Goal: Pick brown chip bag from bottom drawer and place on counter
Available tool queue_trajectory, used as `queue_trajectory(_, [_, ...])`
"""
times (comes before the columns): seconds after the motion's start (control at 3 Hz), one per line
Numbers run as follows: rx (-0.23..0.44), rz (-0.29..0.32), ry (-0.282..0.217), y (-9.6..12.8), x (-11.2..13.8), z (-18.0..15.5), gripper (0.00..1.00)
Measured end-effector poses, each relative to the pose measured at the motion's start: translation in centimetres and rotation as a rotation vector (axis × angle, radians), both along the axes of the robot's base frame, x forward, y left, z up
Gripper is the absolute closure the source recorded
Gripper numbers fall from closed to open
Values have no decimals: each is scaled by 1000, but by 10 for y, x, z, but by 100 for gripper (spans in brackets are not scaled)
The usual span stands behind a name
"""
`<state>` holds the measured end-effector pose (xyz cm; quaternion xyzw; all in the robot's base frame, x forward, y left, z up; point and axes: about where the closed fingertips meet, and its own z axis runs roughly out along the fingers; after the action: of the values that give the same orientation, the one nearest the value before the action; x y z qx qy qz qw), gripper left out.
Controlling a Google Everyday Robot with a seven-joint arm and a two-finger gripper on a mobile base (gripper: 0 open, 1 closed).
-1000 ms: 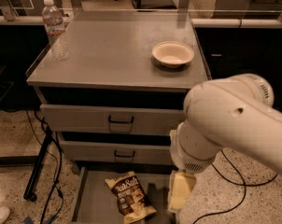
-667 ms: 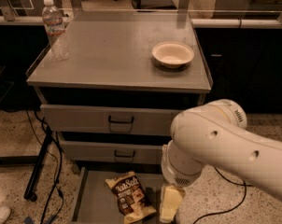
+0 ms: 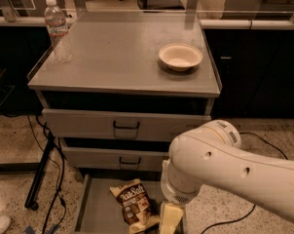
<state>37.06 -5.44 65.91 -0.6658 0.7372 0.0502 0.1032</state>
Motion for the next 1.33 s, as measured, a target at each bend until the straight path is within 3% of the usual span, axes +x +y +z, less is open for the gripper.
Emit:
queue_trajectory(0.33, [14,3,5,3,-1,-4,0])
queue_trajectory(0.67, [66,20,49,25,-1,-45,0])
queue_trajectory(1.33, [195,90,110,98,21,-163,0])
